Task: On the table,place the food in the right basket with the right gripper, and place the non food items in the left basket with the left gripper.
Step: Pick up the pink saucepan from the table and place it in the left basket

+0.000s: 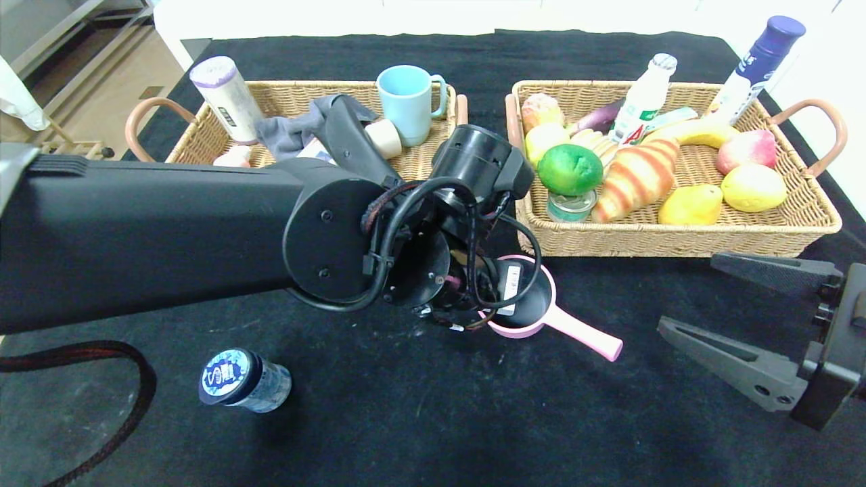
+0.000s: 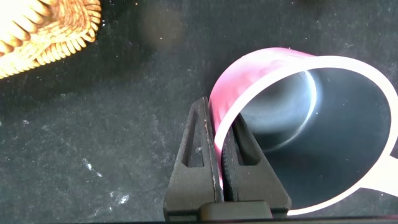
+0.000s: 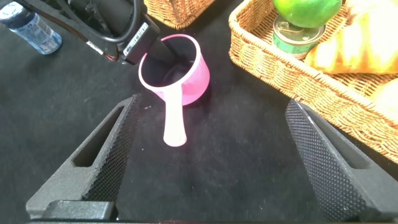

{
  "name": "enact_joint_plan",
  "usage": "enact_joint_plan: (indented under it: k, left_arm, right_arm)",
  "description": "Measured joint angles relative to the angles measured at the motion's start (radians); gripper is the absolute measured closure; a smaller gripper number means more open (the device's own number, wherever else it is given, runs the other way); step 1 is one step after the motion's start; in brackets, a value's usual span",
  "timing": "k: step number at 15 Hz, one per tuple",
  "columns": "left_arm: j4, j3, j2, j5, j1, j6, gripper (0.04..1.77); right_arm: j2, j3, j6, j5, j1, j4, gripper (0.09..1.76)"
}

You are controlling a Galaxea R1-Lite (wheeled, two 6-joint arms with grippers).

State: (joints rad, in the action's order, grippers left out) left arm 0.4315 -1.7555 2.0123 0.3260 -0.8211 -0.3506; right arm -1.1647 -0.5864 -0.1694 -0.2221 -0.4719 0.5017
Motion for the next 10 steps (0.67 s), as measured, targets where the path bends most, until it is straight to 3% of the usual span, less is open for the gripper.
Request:
enact_joint_plan:
  k: [10]
  left_arm:
    - [0.0,0.01,-0.005,0.001,0.0,0.002,1.65]
  right_arm:
    - [-0.002,0.004,-0.001,-0.001,-0.001,0.0,0.14]
